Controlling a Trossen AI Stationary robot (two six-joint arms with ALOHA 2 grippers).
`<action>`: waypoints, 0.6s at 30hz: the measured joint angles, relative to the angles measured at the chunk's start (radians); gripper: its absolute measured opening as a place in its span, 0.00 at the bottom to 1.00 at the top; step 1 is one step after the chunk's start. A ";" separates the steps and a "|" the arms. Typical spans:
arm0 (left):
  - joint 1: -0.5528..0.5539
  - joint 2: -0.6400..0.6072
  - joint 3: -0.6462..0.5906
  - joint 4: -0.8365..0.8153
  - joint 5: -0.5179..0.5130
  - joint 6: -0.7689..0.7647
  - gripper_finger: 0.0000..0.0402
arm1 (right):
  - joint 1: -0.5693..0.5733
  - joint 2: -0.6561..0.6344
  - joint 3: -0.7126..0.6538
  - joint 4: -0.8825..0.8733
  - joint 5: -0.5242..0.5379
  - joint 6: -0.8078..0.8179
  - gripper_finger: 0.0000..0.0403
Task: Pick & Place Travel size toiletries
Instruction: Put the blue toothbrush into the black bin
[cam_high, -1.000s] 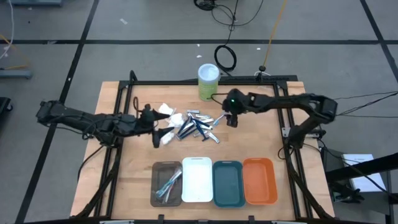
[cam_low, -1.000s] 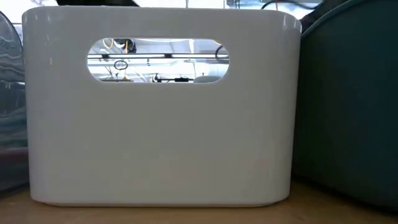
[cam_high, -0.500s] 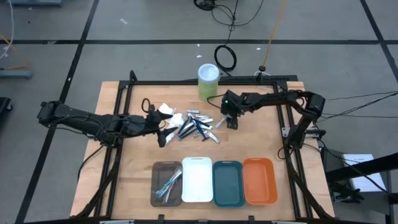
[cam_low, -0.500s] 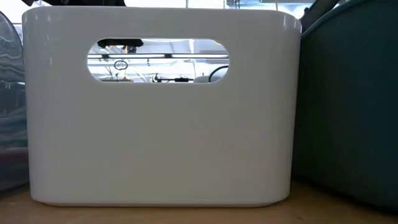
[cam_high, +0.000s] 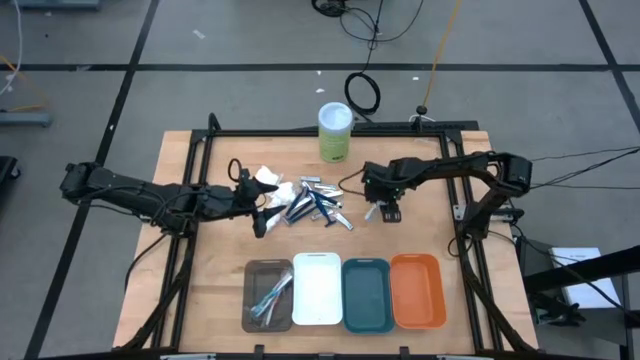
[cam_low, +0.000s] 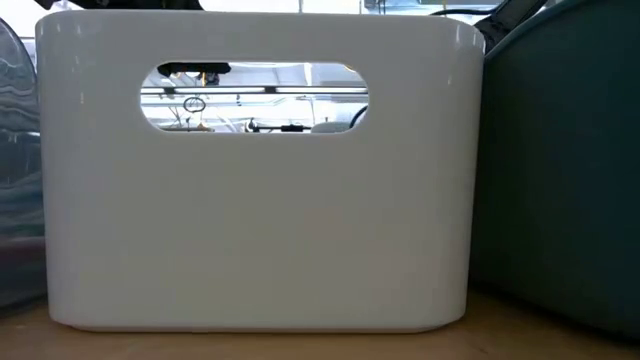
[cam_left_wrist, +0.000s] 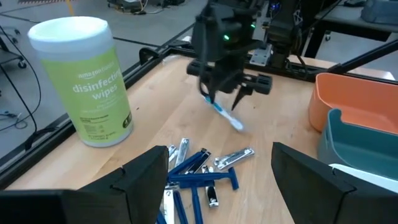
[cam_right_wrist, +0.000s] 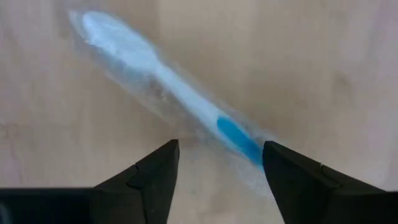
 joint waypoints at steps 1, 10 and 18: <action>0.000 0.000 0.000 0.000 0.000 0.000 0.70 | 0.008 0.000 -0.004 0.006 -0.002 -0.006 0.53; 0.000 0.000 0.000 0.000 0.000 -0.007 0.70 | 0.037 0.000 -0.029 0.046 -0.003 -0.011 0.29; 0.000 0.000 0.000 0.000 0.000 -0.036 0.70 | 0.037 0.001 -0.029 0.072 0.004 -0.015 0.04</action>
